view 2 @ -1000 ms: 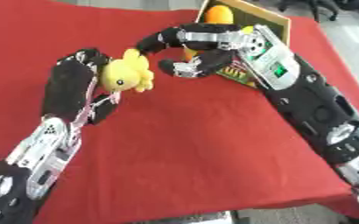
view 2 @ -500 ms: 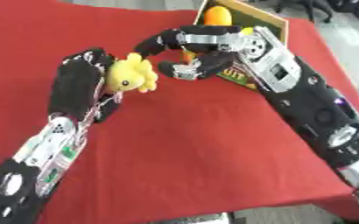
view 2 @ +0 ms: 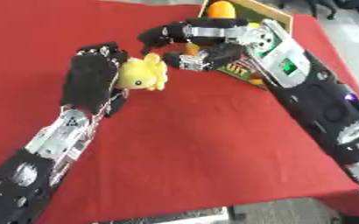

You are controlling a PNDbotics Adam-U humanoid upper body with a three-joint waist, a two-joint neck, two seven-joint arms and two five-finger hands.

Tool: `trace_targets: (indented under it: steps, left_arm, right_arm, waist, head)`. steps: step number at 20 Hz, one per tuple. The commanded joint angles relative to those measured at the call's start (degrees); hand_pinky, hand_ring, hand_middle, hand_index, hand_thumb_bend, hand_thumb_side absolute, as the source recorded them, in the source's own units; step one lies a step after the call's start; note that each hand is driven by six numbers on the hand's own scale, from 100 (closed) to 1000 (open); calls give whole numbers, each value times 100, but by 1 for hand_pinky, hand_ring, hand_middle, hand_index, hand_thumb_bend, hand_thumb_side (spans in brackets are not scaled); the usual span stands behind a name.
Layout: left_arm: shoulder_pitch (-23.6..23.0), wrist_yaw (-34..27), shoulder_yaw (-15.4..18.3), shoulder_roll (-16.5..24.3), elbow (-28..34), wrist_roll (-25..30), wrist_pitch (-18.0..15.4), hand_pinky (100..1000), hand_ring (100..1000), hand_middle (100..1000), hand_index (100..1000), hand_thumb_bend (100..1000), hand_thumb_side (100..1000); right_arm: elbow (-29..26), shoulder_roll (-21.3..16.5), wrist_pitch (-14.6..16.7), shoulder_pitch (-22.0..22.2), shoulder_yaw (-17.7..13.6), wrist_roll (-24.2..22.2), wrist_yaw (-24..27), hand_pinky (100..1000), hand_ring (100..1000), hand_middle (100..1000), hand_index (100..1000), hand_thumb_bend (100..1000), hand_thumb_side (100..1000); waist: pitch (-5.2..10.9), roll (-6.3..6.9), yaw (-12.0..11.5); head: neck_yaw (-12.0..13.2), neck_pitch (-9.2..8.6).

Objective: Pick up the objects with one hand, pass them to the other hand, and then place them into the box on the other side of the table.

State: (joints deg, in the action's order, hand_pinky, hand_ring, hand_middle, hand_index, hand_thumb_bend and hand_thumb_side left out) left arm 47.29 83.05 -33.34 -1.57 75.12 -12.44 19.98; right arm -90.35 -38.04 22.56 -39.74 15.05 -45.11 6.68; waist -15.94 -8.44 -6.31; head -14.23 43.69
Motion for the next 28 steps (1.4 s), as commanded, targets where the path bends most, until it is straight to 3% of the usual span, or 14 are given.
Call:
trace_targets:
  steps: [1,7,14,28]
  left_arm:
    - [26,159,-66,-52,298,10,85,472,445,452,546,201,100]
    - [-123,144,-145,-12,612,-97,206,458,435,442,545,140,100]
    - [-148,47,-133,-33,668,-242,323,441,424,433,542,100,100]
    - [-157,-29,-131,-95,803,-354,507,420,408,418,543,100,100]
  right_arm:
    - [-62,-197,774,-40,-257,-686,106,951,1000,837,1000,100,683]
    - [152,-167,839,12,-474,-686,27,951,1000,835,1000,100,689]
    - [250,-35,792,41,-486,-686,-59,962,1000,843,1000,100,692]
    - [331,89,1015,70,-501,-686,-324,971,1000,847,1000,100,675]
  waist:
    - [137,38,28]
    - [116,69,25]
    - [115,69,23]
    - [105,60,4]
  head:
    - [27,-15]
    - [-16,-117]
    - [-17,-192]
    - [-51,-181]
